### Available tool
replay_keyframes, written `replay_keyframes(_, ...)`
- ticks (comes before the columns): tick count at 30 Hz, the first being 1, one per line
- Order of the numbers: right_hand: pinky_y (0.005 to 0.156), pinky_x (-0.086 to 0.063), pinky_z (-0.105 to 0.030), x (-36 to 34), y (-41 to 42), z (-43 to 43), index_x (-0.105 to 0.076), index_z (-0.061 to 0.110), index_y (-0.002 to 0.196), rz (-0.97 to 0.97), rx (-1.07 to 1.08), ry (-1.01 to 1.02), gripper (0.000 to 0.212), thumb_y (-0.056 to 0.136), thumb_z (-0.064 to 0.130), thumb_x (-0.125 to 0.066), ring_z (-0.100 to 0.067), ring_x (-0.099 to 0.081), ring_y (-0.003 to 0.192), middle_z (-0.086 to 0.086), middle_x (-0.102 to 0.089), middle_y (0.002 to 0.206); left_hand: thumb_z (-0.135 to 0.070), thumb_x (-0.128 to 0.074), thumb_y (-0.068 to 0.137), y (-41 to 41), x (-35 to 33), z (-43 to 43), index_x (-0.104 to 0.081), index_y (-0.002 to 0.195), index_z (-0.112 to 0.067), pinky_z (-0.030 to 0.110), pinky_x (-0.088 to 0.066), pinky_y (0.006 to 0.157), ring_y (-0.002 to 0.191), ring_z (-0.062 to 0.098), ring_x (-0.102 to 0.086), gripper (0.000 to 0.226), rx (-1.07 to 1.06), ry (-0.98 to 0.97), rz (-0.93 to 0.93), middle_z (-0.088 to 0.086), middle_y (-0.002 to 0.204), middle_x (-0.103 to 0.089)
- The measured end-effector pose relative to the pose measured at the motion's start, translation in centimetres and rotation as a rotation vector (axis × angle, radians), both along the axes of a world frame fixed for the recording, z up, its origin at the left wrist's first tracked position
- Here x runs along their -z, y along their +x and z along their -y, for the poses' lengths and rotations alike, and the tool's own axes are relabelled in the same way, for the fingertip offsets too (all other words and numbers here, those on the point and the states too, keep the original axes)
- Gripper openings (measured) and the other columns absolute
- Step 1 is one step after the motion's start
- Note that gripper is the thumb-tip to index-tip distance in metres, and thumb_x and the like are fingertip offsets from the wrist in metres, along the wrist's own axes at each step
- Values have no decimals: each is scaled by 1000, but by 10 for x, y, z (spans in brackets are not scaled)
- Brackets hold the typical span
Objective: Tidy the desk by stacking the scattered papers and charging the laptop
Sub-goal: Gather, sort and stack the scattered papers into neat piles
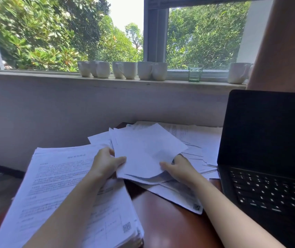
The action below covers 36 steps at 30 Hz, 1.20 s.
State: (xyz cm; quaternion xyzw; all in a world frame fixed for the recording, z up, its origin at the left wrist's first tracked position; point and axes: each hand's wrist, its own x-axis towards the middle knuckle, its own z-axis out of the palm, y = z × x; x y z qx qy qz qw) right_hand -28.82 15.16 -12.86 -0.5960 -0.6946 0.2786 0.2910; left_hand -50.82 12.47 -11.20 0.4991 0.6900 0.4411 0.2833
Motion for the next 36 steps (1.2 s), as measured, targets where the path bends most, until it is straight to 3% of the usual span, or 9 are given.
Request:
replay_keyframes(7, 59, -38, -25, -20, 2, 7, -65, 0, 96, -414, 297, 653, 34, 100, 23, -41, -21, -54, 69, -1, -58, 74, -11, -51, 84, -9, 0, -4, -48, 77, -9, 32, -35, 63, 69, 20, -50, 7, 86, -33, 24, 10, 75, -52)
replay_keyframes(10, 68, -39, -10, -27, -1, 14, -63, -3, 106, -224, 219, 987, 43, 100, 31, -37, -17, -58, 76, -13, -67, 83, -3, -47, 85, -10, -3, 1, -52, 72, -3, 32, -46, 63, 70, 22, -60, 14, 152, -69, 155, 13, 77, -61)
replay_keyframes(13, 100, -42, -33, -18, -8, 9, -61, 9, 122, 75, -75, 1120, 38, 89, 9, -42, -22, -58, 114, -8, -65, 121, 6, -41, 89, -8, -4, 4, -63, 85, -4, 28, -55, 59, 71, 19, -69, 25, 167, -86, 244, 7, 82, -72)
replay_keyframes(15, 97, -45, -52, -10, -13, 6, -65, 15, 118, 328, -216, 1004, 42, 82, 10, -43, -29, -62, 112, -5, -67, 118, 7, -39, 90, -6, -5, 4, -59, 82, -3, 21, -49, 46, 55, 12, -65, 24, 175, -89, 262, 1, 62, -68)
replay_keyframes(18, 101, -39, -40, -4, -18, 13, -62, 19, 124, 481, -412, 572, 50, 81, 21, -35, -32, -54, 119, -15, -62, 123, 3, -33, 93, -4, -5, 4, -49, 68, -8, 12, -35, 33, 30, 6, -46, 32, 171, -89, 309, -4, 39, -50)
replay_keyframes(22, 95, -40, -38, -1, -19, 14, -63, 18, 118, 449, -476, 478, 48, 83, 28, -31, -31, -54, 113, -14, -65, 113, -32, -33, 103, -4, -3, 0, -60, 101, -11, 19, -47, 40, 63, 21, -63, 34, 151, -84, 452, 12, 84, -68)
replay_keyframes(26, 92, -41, -40, -3, -19, 18, -61, 10, 97, 225, -575, 185, 47, 92, 52, -40, -17, -58, 97, -5, -66, 97, -7, -60, 72, -5, -3, 4, -66, 96, 0, 21, -49, 51, 67, 19, -66, 26, 233, -48, 260, 15, 91, -72)
replay_keyframes(32, 111, -23, -31, -12, -7, 5, -48, 17, 137, 247, -20, 261, 51, 94, 44, -44, -18, -34, 136, -3, -43, 145, 9, -49, 89, -7, -7, 5, -64, 100, -9, 31, -57, 65, 81, 26, -71, 26, 189, 111, 254, 12, 95, -73)
replay_keyframes(36, 98, -39, -34, -14, 3, 2, -39, 14, 138, -300, 171, 91, 49, 92, 19, -53, -24, -50, 119, -8, -49, 135, 4, -48, 95, -7, -10, 2, -59, 116, -14, 27, -58, 69, 82, 17, -71, 30, 212, 269, 304, 8, 99, -72)
